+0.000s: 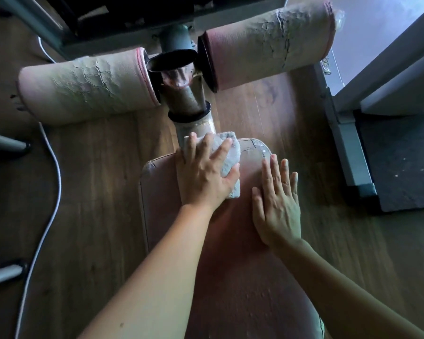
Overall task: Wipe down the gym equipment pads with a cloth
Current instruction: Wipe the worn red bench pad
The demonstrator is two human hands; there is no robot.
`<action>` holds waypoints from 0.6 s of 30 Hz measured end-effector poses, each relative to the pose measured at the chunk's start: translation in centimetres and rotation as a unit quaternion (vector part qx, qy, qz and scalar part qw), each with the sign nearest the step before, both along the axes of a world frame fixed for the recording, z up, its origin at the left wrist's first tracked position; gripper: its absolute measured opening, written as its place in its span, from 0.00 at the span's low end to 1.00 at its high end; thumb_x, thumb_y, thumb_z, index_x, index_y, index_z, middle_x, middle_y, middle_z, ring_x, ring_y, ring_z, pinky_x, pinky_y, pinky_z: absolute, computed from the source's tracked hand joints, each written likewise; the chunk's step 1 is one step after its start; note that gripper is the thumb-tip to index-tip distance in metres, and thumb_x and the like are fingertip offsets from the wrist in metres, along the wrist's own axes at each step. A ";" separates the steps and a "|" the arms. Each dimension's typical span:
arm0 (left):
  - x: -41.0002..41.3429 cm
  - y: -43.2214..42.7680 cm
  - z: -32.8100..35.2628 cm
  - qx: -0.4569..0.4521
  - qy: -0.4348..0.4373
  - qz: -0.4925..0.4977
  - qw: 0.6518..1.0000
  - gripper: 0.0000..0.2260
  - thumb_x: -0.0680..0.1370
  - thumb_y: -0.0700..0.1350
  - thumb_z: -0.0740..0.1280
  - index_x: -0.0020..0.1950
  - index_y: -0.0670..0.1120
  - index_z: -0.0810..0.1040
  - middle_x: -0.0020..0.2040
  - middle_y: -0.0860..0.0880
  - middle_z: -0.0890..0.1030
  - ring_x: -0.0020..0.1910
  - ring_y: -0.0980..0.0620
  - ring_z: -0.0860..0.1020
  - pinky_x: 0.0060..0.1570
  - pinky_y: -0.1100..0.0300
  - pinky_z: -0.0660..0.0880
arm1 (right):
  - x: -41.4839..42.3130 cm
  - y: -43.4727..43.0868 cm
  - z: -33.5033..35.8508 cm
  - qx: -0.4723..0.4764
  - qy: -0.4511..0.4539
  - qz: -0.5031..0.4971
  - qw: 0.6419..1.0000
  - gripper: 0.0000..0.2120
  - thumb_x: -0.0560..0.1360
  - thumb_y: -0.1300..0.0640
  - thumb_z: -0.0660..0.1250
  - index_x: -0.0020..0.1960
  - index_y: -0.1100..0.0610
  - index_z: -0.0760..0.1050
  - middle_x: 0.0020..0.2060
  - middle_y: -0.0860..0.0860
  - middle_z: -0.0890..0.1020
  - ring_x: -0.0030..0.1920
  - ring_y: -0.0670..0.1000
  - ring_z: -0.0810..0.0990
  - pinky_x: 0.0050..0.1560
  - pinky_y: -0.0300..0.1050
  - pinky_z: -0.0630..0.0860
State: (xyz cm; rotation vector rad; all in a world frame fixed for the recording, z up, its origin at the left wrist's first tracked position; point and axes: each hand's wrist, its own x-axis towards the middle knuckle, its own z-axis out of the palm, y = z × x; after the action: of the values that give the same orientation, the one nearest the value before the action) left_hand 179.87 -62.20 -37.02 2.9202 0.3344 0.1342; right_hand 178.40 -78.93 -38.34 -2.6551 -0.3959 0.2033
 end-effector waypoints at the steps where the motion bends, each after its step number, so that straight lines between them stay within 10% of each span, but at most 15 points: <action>1: -1.1 1.1 -0.2 -0.001 -0.015 0.029 0.999 0.21 0.72 0.59 0.63 0.64 0.55 0.75 0.65 0.46 0.75 0.66 0.37 0.69 0.60 0.43 0.68 | 0.4 0.4 0.3 0.007 0.000 0.010 1.000 0.29 0.79 0.49 0.49 0.78 0.56 0.51 0.77 0.53 0.52 0.77 0.53 0.44 0.76 0.51 0.41; 9: -5.0 4.7 -0.2 0.008 0.031 0.237 0.971 0.23 0.73 0.57 0.59 0.67 0.54 0.73 0.71 0.45 0.69 0.69 0.35 0.65 0.61 0.37 0.65 | 1.2 1.2 -0.2 -0.035 0.011 0.106 0.994 0.29 0.79 0.48 0.48 0.78 0.57 0.49 0.78 0.53 0.50 0.77 0.53 0.43 0.76 0.49 0.38; 18: -12.7 4.5 -0.5 -0.014 0.008 -0.083 0.996 0.24 0.75 0.56 0.61 0.72 0.57 0.67 0.75 0.48 0.64 0.74 0.39 0.59 0.66 0.36 0.62 | 0.4 1.2 0.0 -0.029 0.000 0.092 0.995 0.29 0.79 0.49 0.48 0.78 0.57 0.50 0.77 0.53 0.50 0.77 0.52 0.44 0.76 0.48 0.39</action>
State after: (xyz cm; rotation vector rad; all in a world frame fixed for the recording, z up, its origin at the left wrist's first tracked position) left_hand 167.17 -57.66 -37.49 2.9061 0.0939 0.0791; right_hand 178.77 -77.73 -38.39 -2.6744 -0.6457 0.2763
